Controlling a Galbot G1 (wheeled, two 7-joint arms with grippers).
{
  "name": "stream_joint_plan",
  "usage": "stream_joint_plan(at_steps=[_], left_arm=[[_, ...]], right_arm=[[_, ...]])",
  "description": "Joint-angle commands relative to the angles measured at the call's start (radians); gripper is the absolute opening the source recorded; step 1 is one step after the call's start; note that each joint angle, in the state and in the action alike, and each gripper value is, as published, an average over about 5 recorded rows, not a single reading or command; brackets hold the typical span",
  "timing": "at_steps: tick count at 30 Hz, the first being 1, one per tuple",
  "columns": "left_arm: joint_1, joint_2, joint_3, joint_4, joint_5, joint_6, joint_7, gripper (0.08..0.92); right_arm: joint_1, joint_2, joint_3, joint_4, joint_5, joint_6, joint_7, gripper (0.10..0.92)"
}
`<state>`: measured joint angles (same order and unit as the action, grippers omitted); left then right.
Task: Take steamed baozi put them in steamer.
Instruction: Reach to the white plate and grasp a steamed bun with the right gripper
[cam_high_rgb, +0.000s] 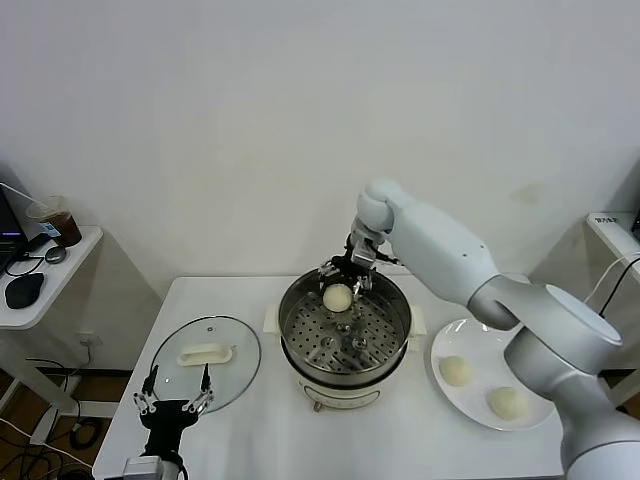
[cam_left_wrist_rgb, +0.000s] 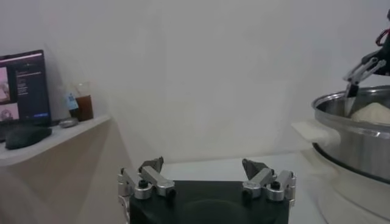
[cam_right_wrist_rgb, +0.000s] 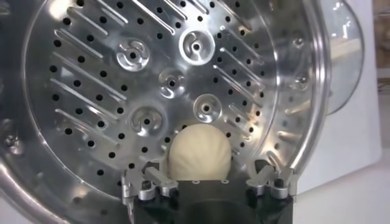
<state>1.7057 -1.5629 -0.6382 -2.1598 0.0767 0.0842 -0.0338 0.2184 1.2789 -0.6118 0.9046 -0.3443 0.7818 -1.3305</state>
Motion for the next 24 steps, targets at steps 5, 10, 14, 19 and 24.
stream_joint_plan(at_steps=[5,10,14,19,24], left_arm=[[0.0,0.003,0.003,-0.002,-0.001,0.009,0.004,0.823],[-0.004,0.02,0.007,0.006,-0.003,0.015,0.006,0.823],[-0.007,0.026,0.006,0.001,-0.011,0.023,0.008,0.823],[-0.01,0.035,0.006,-0.01,-0.037,0.044,0.008,0.823],[-0.018,0.045,0.002,-0.016,-0.049,0.066,0.012,0.823]], right_arm=[[0.156,-0.301,-0.05,0.176,0.481,-0.598,0.036,0.823],[0.195,-0.395,-0.028,0.167,0.49,-0.898,0.003,0.823],[0.194,-0.485,-0.048,0.227,0.45,-1.091,-0.038,0.823],[0.122,-0.634,-0.059,0.367,0.419,-1.232,-0.064,0.823],[-0.086,-0.787,0.004,0.547,0.329,-1.223,-0.071,0.823]])
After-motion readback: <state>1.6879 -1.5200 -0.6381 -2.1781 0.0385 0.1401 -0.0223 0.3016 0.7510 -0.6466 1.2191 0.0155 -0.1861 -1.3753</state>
